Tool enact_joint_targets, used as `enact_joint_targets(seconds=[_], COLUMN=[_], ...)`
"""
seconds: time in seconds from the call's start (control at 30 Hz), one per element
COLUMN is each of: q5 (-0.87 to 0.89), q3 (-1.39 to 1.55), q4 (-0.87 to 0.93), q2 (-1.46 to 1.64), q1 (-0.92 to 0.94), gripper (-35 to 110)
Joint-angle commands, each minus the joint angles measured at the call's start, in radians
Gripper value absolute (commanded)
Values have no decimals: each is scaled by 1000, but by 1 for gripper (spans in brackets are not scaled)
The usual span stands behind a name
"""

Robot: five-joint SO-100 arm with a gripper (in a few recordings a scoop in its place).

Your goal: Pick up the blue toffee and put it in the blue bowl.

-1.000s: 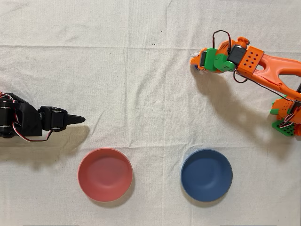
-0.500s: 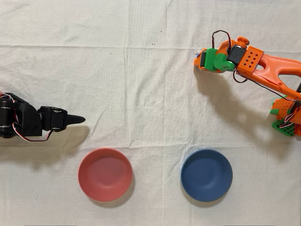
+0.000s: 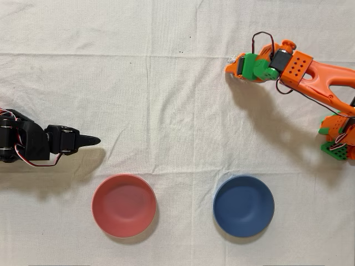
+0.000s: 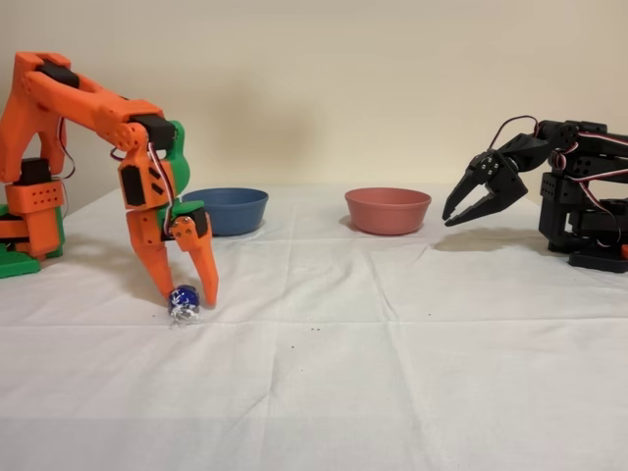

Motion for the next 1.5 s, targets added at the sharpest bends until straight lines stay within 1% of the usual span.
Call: enact_joint_targets(seconds=[0.0,0.17,0.53,0.87,1.17,1.47], q5=[-11,-9,-15,-38,-18,11], q3=[-40,-46,-46,-17,-25,-74], q4=[-2,-2,-6,-5,101,210], q2=[37,31,26,92,322,520], q1=[20,26,26,6,-155,-417], gripper=[30,29,13,12,12,12])
